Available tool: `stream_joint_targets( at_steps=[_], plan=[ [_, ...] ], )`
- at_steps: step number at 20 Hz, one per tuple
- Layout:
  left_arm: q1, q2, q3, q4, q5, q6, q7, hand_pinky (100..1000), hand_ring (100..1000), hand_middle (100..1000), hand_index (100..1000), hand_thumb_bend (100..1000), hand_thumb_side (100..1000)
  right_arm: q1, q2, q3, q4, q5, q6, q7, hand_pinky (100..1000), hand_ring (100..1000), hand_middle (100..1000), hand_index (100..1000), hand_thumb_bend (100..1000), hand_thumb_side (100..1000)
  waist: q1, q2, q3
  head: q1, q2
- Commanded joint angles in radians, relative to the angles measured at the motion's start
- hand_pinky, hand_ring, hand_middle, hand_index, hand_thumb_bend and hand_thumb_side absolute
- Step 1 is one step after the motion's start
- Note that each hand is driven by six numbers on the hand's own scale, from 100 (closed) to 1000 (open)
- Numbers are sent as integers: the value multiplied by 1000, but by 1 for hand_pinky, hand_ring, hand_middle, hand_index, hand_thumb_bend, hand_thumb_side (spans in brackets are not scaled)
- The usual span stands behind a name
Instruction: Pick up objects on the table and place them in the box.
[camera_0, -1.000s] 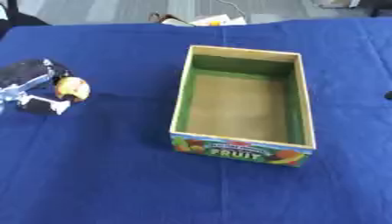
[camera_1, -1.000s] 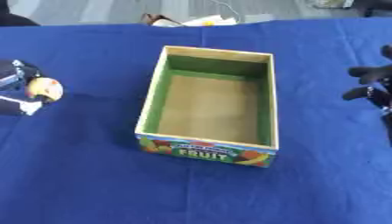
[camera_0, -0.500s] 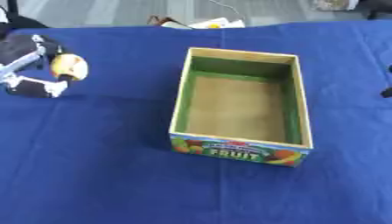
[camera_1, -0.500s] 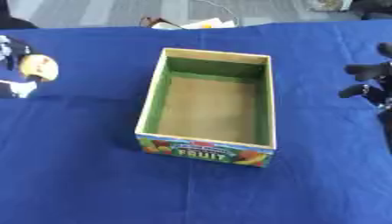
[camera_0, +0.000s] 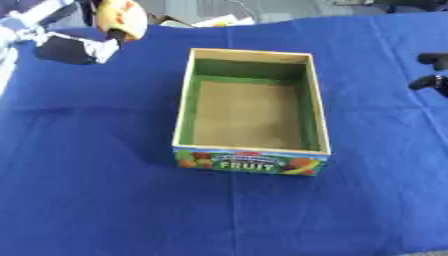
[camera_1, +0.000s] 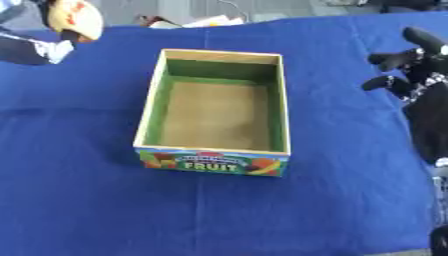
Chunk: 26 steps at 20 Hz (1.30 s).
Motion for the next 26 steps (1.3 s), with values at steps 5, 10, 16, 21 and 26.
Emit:
stream_joint_targets(
  at_steps=[5,10,16,21,26],
  plan=[
    [-65,-204,0,-13,-86,-5,-34,453,535,569,741,100,260,-44,-27,-6,-20,-32,19,-11,581,772,567,869,100,1000,6,-13,-7,49,-5],
    [-79,-295,-19,46,-219,-48,-15,454,541,569,743,100,253,-69,-28,-6,-20,-46,32,-13,581,773,567,871,100,1000,11,3,-17,88,-23],
    [-94,-344,-46,150,-341,-108,-52,472,568,572,749,100,244,-83,-23,-2,-20,-41,43,-3,581,775,566,874,100,1000,19,21,-28,100,-33],
    [-105,-368,-51,221,-433,-167,-104,497,611,599,773,100,246,-90,-16,0,-20,-33,52,0,580,775,566,874,100,1000,22,28,-35,103,-36],
    [-110,-380,-56,270,-551,-226,-130,531,676,654,843,100,256,-93,-13,1,-20,-35,53,0,580,775,566,874,100,1000,23,29,-43,104,-36]
  ],
)
